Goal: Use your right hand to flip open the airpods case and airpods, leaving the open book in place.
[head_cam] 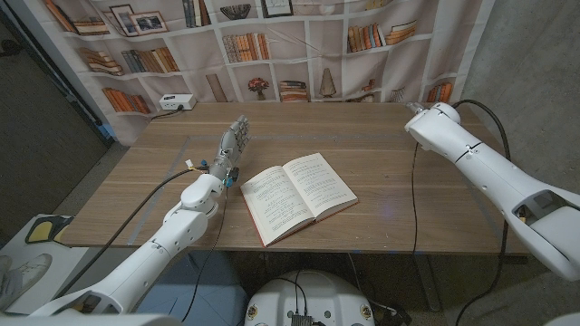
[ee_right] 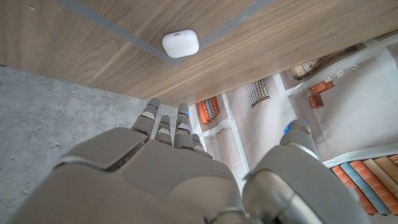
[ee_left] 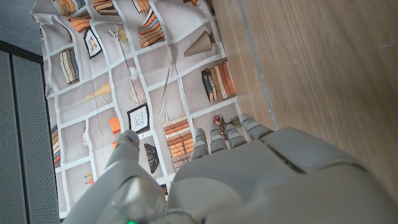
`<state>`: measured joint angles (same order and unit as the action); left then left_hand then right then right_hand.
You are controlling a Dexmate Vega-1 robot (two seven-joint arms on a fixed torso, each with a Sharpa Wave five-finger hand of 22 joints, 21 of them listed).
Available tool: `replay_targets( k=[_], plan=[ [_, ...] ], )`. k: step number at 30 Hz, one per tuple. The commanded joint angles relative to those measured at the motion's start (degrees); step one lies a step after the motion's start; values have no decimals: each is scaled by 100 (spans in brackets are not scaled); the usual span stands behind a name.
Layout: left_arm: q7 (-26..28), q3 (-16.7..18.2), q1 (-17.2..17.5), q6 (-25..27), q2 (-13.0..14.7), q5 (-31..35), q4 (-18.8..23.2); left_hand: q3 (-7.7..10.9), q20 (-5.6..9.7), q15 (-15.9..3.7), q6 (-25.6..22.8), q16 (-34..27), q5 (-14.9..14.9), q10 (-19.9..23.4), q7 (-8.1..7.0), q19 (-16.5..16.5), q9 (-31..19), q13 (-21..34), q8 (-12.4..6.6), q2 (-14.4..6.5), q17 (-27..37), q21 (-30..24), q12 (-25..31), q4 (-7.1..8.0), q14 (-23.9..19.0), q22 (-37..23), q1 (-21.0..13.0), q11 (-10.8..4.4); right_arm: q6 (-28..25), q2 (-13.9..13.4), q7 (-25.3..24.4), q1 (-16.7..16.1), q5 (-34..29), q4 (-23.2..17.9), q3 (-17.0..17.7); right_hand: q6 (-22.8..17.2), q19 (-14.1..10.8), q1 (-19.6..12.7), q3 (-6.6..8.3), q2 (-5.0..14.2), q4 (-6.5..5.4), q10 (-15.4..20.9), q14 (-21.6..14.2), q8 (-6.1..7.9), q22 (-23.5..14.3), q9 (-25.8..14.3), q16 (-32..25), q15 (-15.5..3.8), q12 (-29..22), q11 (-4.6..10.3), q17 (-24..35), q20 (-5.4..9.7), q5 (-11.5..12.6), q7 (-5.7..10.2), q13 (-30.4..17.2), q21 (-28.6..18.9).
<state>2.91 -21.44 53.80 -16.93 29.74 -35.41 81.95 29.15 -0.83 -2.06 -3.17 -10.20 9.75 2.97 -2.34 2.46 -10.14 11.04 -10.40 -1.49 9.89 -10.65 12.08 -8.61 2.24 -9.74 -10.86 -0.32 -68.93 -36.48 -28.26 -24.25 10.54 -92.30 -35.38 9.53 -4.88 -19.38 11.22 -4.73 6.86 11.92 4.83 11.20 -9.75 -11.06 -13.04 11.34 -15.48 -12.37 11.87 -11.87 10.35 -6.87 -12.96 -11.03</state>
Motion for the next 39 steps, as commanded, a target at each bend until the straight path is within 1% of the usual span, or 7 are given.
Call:
replay_targets(
  k=[1, 5, 8, 11, 21, 31, 39],
  plan=[
    [56, 14, 33, -67, 11, 40, 47, -27, 0, 7, -69, -31, 24, 68, 8, 28, -1, 24, -21, -25, 5, -48, 46, 8, -31, -24, -61, -4, -380, -233, 879, 744, 3, 374, -731, 242, -55, 41, -21, 43, 0, 82, 38, -13, -9, -28, 14, -33, -8, -12, 7, -19, 48, -415, -9, -16],
    [237, 19, 92, 59, 66, 120, 176, -29, -4, 5, -76, -30, 24, 106, -11, 31, -1, 24, -24, -27, 5, -48, 60, 7, -33, -24, -66, -25, -411, -235, 972, 828, 1, 421, -771, 290, -51, 31, -19, 53, 5, 67, 33, -20, -7, -28, 22, -26, 13, -13, 3, -19, 50, -443, -8, -7],
    [238, 27, 108, 58, 68, 106, 196, -33, -3, 5, -83, -30, 23, 117, -10, 33, -1, 24, -25, -22, 5, -49, 63, 6, -37, -24, -65, -31, -419, -273, 1121, 935, 11, 469, -854, 326, -36, -220, 153, 303, 79, 121, 11, 15, -5, -28, 40, -39, 46, -12, -4, -16, 42, -422, -3, 14],
    [193, 37, 132, -9, 44, 67, 205, -37, 1, 7, -90, -30, 22, 117, -13, 37, -1, 24, -28, -17, 5, -49, 62, 6, -38, -24, -64, -30, -464, -274, 1239, 1062, 15, 571, -926, 366, -18, -323, 214, 368, 117, 104, 48, 14, -4, -26, 65, -29, 73, -12, -7, -18, 55, -406, -1, 22],
    [160, 26, 177, -15, 48, 47, 255, -45, 7, -25, -105, -26, 21, 162, -19, 37, -1, 24, -31, -11, 5, -47, 75, 5, -37, -23, -66, -64, -610, -255, 1705, 1609, -102, 983, -1477, 353, -27, -417, 248, 369, 160, 158, 83, 32, -2, -24, 90, -128, 80, -8, -17, -7, 44, -382, -2, 19],
    [81, 0, 189, -83, 15, 27, 251, -46, 3, -12, -105, -22, 23, 145, -4, 27, 0, 23, -28, -18, 5, -42, 65, 5, -31, -24, -74, -50, -659, -136, 2120, 1939, -33, 1493, -1721, 299, 27, -359, 194, 286, 134, 272, 85, 51, -2, -22, 94, -10, 68, -8, -19, -30, -12, -392, -11, 40],
    [66, 35, 229, 36, 181, 45, 427, -48, 7, -10, -90, -13, 22, 119, 2, 7, -1, 23, -20, -20, 5, -33, 51, 2, -9, -23, -85, -54, -651, -53, 2375, 2170, -59, 1970, -1953, 245, 15, -273, 142, 241, 96, 356, -21, 64, -5, -22, 55, 12, 61, -10, -13, -19, -24, -398, -19, 27]
  ],
)
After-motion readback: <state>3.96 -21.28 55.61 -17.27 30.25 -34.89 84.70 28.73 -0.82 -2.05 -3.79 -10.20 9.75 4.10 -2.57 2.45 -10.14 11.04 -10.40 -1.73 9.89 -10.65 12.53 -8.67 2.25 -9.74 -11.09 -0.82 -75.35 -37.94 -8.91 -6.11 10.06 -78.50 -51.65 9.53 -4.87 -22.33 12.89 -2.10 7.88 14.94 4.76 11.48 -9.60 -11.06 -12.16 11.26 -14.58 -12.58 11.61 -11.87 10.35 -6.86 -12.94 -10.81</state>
